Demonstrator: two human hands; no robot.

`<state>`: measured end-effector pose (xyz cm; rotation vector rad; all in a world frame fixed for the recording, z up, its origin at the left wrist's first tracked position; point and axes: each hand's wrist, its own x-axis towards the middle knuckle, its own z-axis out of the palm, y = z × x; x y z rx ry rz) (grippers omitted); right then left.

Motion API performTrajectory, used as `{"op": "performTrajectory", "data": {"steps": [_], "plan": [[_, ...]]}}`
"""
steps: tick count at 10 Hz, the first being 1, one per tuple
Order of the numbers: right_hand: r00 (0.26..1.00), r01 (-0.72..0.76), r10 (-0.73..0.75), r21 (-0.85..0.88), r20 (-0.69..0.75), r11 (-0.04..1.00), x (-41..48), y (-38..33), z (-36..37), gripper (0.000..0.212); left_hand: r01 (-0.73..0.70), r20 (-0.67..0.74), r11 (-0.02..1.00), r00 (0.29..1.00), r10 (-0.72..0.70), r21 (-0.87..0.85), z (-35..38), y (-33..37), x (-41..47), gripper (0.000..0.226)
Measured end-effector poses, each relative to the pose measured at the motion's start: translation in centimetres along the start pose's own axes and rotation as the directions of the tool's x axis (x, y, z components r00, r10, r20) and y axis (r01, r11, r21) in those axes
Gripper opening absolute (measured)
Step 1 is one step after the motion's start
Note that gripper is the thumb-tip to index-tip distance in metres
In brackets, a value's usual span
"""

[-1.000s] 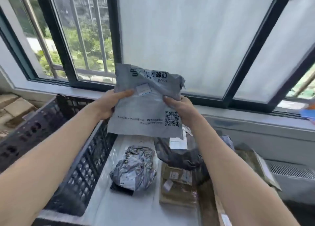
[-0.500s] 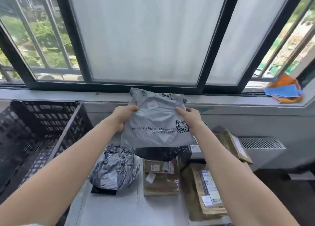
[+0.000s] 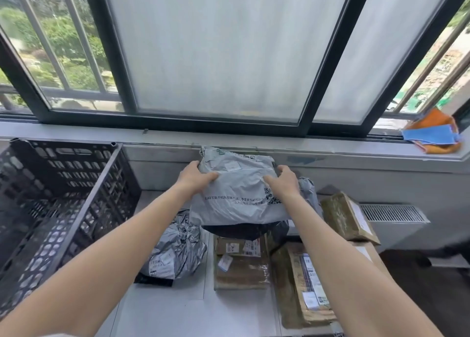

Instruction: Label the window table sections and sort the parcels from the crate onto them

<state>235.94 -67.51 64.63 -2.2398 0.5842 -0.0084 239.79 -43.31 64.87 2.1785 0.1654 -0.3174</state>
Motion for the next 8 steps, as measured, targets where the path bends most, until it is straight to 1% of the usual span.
{"op": "performTrajectory", "data": {"steps": [1,2,3,4,5,6,7,8], "plan": [[0.994,0.095,-0.098,-0.083,-0.038,0.992,0.0,-1.1,-0.3,0.062,-0.017,-0.047,1.0,0.999,0.017,0.001,-0.5,0.1,0.0,0.089],[0.964,0.257,-0.267,-0.221,-0.017,0.941,-0.7,-2.1,0.3,0.061,-0.077,-0.045,0.994,0.996,0.081,0.073,-0.7,0.7,-0.1,0.085],[0.918,0.38,-0.394,-0.361,0.036,0.852,-1.9,-2.9,1.1,0.062,-0.117,-0.022,0.967,0.992,0.125,0.226,-1.0,1.5,-0.8,0.086],[0.88,0.452,-0.468,-0.446,0.082,0.772,-2.8,-3.6,1.5,0.062,-0.179,-0.066,0.862,0.969,0.238,0.474,-1.2,2.1,-1.9,0.084],[0.842,0.51,-0.527,-0.487,0.114,0.709,-3.7,-4.4,1.7,0.062,-0.223,-0.1,0.696,0.915,0.391,0.683,-1.7,2.2,-3.2,0.081],[0.818,0.54,-0.558,-0.522,0.139,0.661,-4.3,-5.1,2.1,0.063,-0.225,-0.094,0.61,0.89,0.446,0.76,-2.3,1.9,-4.1,0.077],[0.804,0.563,-0.569,-0.524,0.171,0.639,-5.3,-5.8,2.8,0.064,-0.209,-0.08,0.546,0.885,0.458,0.811,-3.1,1.4,-5.4,0.076],[0.796,0.577,-0.577,-0.515,0.181,0.635,-5.7,-6.4,3.4,0.064,-0.16,-0.102,0.519,0.892,0.44,0.84,-4.1,0.7,-5.9,0.077]]}}
